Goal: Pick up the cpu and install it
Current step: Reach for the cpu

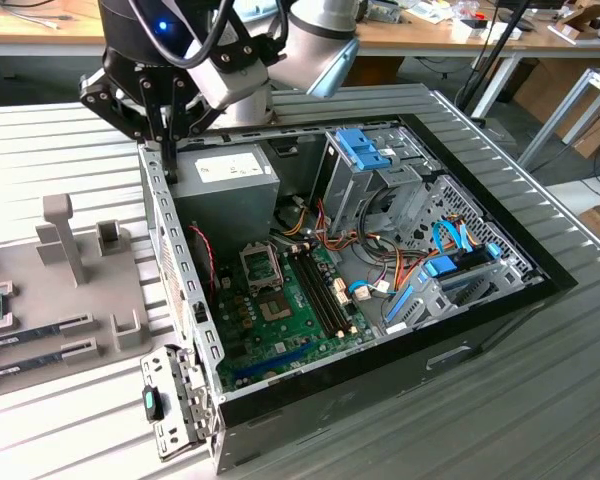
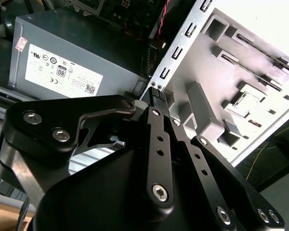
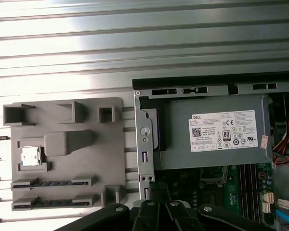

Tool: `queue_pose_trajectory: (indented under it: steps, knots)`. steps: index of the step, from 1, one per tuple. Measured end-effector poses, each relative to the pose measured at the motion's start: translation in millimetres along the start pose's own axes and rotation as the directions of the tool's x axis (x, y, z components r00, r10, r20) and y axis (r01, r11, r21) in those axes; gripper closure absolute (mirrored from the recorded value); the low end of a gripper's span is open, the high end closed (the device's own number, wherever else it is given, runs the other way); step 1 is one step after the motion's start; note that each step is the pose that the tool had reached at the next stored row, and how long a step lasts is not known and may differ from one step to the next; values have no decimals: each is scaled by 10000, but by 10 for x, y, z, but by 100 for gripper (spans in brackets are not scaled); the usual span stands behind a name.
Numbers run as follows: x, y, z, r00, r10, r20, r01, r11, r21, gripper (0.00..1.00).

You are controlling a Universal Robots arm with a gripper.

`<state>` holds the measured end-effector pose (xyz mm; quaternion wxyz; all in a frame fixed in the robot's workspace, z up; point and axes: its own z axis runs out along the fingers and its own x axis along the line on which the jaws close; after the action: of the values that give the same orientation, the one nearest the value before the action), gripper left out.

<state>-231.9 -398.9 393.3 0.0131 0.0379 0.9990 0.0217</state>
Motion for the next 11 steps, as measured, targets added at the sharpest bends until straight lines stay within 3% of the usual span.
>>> queue_pose_trajectory:
  steps: [11]
  knots:
    - [113, -8, -3, 10000, 1, 1, -1, 10000, 0, 89]
